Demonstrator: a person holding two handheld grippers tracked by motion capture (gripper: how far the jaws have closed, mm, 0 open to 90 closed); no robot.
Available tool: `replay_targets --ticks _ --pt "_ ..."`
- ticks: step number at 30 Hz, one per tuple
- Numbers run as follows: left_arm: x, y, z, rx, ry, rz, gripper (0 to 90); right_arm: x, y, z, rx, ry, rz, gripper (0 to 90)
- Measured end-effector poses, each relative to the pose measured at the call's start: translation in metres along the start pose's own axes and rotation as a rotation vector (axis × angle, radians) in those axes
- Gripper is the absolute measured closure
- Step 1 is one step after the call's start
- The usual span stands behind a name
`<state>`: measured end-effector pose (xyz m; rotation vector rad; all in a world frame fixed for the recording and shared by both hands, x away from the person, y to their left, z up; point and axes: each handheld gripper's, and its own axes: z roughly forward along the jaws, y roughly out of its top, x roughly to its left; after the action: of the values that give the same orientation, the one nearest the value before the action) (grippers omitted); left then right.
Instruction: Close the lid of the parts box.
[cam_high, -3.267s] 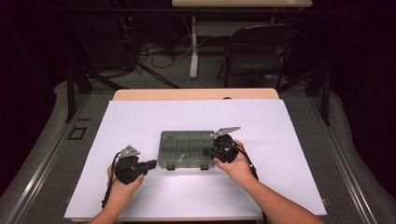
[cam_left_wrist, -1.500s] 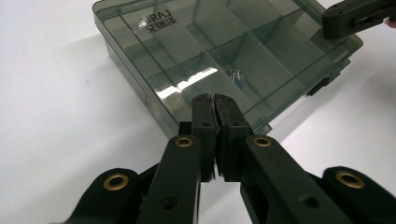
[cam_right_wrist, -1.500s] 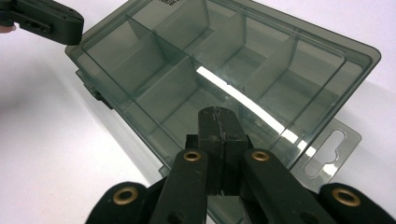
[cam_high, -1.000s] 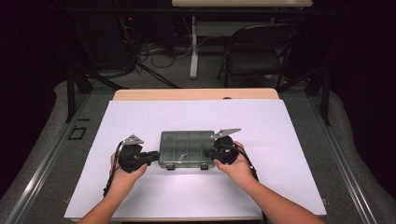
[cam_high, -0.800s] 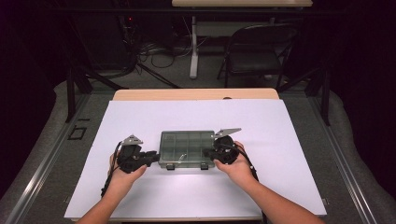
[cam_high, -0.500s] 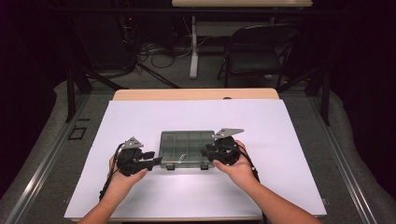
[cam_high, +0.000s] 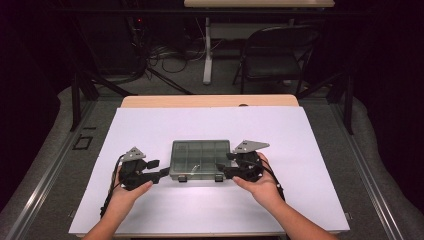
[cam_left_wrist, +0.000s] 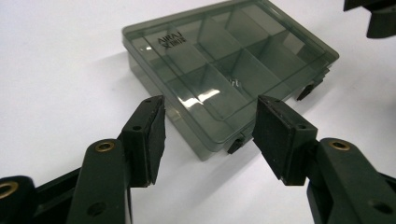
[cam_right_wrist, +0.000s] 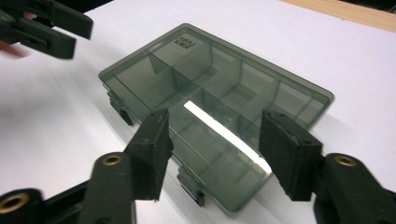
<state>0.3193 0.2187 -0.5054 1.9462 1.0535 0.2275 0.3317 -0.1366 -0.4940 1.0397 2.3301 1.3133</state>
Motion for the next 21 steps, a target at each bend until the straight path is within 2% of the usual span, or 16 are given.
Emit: replay_targets --ticks 2,5,8,12,15,21 --pt "0.002 -0.003 -0.004 0.001 0.000 -0.014 43.4 -0.001 -0.004 -0.004 0.013 -0.026 0.001 38.6" --pt "0.005 -0.008 -0.010 0.011 0.027 -0.018 42.1 -0.003 -0.009 -0.012 0.015 -0.053 0.023 30.1" --pt "0.009 -0.013 -0.015 0.005 0.063 -0.028 34.7 -0.006 -0.014 -0.018 0.014 -0.058 0.041 17.0" --pt "0.014 -0.017 -0.019 -0.015 0.096 -0.034 24.8 -0.006 -0.022 -0.027 0.005 -0.091 0.055 13.2" --pt "0.017 -0.021 -0.022 -0.029 0.082 -0.055 17.5 -0.006 -0.028 -0.032 0.019 -0.136 0.051 9.4" --pt "0.021 -0.027 -0.026 -0.032 0.042 -0.052 6.5 -0.010 -0.041 -0.041 0.002 -0.164 0.074 4.1"
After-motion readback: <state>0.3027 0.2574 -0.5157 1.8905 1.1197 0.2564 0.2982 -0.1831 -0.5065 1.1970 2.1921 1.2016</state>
